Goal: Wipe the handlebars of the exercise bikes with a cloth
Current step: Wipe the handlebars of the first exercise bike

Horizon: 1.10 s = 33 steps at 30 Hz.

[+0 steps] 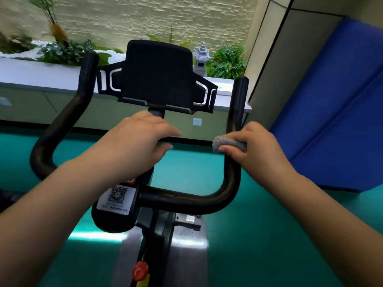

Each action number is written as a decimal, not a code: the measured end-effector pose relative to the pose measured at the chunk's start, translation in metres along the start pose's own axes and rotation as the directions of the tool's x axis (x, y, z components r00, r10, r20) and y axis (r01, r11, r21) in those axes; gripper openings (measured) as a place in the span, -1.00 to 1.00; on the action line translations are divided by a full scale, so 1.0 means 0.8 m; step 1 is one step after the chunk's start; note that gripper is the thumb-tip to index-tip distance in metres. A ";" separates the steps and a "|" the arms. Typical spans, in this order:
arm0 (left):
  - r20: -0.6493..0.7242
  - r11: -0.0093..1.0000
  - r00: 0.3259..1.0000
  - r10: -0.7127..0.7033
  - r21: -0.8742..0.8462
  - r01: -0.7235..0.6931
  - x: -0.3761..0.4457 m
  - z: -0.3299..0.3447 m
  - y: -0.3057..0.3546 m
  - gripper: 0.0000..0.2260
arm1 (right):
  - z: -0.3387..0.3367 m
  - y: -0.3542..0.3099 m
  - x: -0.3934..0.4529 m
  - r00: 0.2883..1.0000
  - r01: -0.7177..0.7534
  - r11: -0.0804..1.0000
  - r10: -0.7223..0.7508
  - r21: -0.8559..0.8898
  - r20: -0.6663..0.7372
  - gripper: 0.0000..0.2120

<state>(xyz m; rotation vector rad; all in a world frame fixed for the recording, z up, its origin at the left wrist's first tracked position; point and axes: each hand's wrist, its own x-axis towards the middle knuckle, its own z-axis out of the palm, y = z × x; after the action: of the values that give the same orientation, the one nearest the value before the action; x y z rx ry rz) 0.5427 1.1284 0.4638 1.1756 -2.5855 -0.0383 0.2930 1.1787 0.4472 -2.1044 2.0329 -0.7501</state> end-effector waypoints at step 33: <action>-0.399 0.943 0.858 -0.324 -0.058 0.329 -0.088 0.055 0.044 -0.75 | 0.030 -0.004 -0.086 0.966 -0.011 0.929 0.105 0.369 -0.237 -0.68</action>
<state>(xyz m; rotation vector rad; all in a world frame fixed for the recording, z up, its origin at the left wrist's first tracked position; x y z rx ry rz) 0.5481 1.1999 0.4089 1.4427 -2.0119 0.1348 0.3081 1.2392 0.4094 -1.8060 1.8713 -1.3308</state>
